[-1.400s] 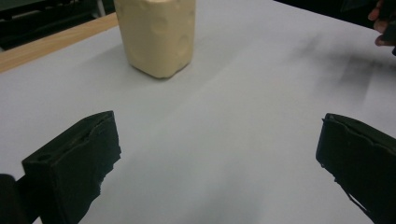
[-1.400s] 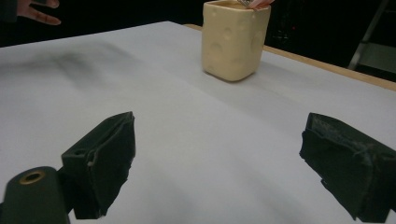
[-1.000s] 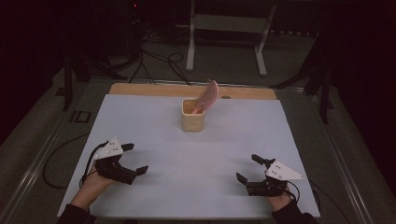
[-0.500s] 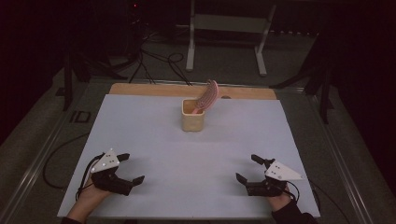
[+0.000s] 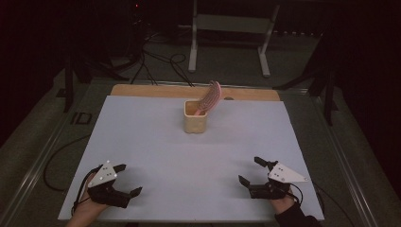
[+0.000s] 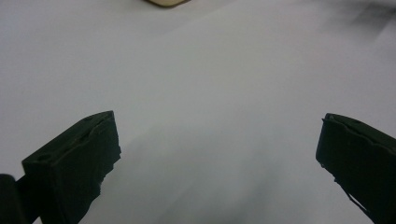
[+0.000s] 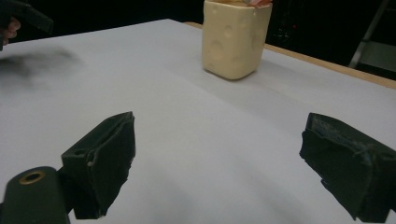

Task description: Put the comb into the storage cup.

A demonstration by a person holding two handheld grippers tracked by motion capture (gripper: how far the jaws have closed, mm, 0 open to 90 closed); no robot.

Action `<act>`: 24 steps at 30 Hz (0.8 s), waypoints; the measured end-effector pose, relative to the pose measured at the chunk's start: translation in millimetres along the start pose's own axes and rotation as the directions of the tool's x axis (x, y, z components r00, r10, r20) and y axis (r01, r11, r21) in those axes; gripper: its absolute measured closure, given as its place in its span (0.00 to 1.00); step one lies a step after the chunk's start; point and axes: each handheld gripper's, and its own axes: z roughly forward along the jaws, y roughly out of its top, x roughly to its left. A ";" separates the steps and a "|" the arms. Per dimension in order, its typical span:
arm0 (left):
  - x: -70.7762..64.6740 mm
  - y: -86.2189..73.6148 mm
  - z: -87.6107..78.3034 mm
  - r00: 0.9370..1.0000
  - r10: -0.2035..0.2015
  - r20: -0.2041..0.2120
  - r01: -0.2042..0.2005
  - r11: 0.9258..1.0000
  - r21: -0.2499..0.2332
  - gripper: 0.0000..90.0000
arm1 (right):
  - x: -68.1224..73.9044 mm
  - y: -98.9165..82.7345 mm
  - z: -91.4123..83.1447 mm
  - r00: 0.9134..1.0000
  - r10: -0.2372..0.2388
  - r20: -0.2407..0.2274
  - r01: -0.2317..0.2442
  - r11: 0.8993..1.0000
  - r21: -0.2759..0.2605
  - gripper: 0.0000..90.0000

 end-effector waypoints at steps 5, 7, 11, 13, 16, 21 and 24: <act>0.4 -9.3 -5.4 1.000 -0.019 -0.017 0.019 1.000 -0.001 0.00 | -0.4 -0.2 0.1 1.000 0.000 -0.002 0.000 1.000 0.000 0.11; -0.6 -12.9 -6.7 0.999 -0.016 -0.033 0.017 1.000 0.006 0.00 | -0.3 0.1 0.2 1.000 0.004 -0.001 -0.004 1.000 -0.001 0.11; -0.6 -18.8 -11.6 0.998 -0.036 -0.049 0.036 0.999 -0.007 0.00 | -0.3 -0.2 0.2 1.000 0.001 -0.002 -0.001 1.000 0.001 0.11; -0.2 -22.2 -13.2 0.996 -0.042 -0.080 0.042 0.999 -0.003 0.00 | -0.4 0.2 -0.3 1.000 0.003 -0.003 -0.003 1.000 -0.004 0.11; 2.3 -25.7 -14.7 0.992 -0.058 -0.115 0.058 0.998 -0.002 0.00 | -0.5 -0.1 -0.3 1.000 0.001 -0.005 -0.001 1.000 -0.003 0.11; 7.3 -27.4 -12.1 0.983 -0.085 -0.164 0.086 0.996 -0.003 0.00 | -0.3 -0.4 0.7 1.000 0.001 -0.013 -0.001 1.000 -0.001 0.11; 7.2 -27.4 -9.2 0.982 -0.078 -0.171 0.080 0.997 0.006 0.00 | -0.1 -0.5 1.2 1.000 0.000 -0.013 0.000 1.000 0.000 0.11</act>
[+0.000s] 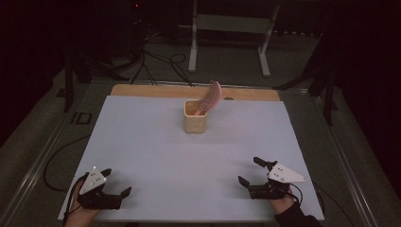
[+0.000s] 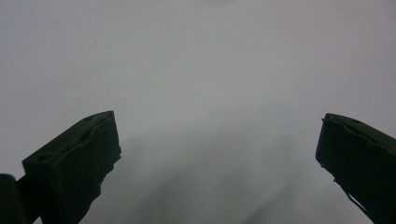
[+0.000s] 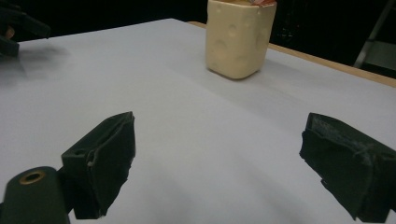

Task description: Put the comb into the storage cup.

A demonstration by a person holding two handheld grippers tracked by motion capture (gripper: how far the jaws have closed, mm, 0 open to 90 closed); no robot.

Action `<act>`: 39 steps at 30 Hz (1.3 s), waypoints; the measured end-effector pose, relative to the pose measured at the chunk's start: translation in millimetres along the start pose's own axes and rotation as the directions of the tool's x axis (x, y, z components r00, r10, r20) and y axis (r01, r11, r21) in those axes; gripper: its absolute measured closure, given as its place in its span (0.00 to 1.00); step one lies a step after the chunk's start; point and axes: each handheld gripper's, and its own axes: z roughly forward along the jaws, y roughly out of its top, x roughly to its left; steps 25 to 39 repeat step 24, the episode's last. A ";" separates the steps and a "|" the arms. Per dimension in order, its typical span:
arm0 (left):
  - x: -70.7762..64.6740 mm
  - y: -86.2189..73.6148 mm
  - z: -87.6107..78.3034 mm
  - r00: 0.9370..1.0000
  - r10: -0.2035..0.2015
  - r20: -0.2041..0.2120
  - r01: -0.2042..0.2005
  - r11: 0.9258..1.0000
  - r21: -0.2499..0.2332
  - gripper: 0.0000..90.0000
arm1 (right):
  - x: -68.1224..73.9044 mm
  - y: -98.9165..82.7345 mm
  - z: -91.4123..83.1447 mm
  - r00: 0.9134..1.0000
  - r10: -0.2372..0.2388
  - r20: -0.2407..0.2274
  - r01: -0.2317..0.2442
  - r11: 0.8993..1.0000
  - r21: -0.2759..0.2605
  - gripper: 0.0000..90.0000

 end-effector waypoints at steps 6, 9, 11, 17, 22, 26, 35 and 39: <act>-4.8 6.1 4.0 1.000 0.020 0.022 -0.019 0.999 -0.034 0.00 | 0.3 -0.3 1.0 1.000 0.002 -0.003 -0.002 1.000 0.005 0.11; -5.9 6.7 6.6 0.999 0.028 0.020 -0.027 0.999 -0.035 0.00 | 0.5 -0.4 1.2 1.000 -0.001 -0.002 0.001 1.000 0.007 0.11; -5.6 6.4 6.5 1.000 0.024 0.017 -0.023 0.999 -0.037 0.00 | 0.4 -0.4 1.3 1.000 -0.001 -0.003 0.001 1.000 0.007 0.11; -4.1 8.1 5.9 1.000 0.007 0.011 -0.006 0.998 -0.057 0.00 | -0.2 -1.0 2.1 1.000 0.001 -0.007 -0.001 1.000 0.009 0.11; -6.6 9.4 7.2 1.000 0.022 0.013 -0.021 0.998 -0.056 0.00 | 0.0 -1.0 2.0 1.000 0.001 -0.006 -0.001 1.000 0.010 0.11; -7.2 9.0 7.2 1.000 0.024 0.011 -0.023 0.998 -0.055 0.00 | -0.4 -1.0 2.2 1.000 0.004 -0.006 -0.004 1.000 0.010 0.11; -7.2 9.0 7.2 1.000 0.024 0.011 -0.023 0.998 -0.055 0.00 | -0.4 -1.0 2.2 1.000 0.004 -0.006 -0.004 1.000 0.010 0.11; -7.2 9.0 7.2 1.000 0.024 0.011 -0.023 0.998 -0.055 0.00 | -0.4 -1.0 2.2 1.000 0.004 -0.006 -0.004 1.000 0.010 0.11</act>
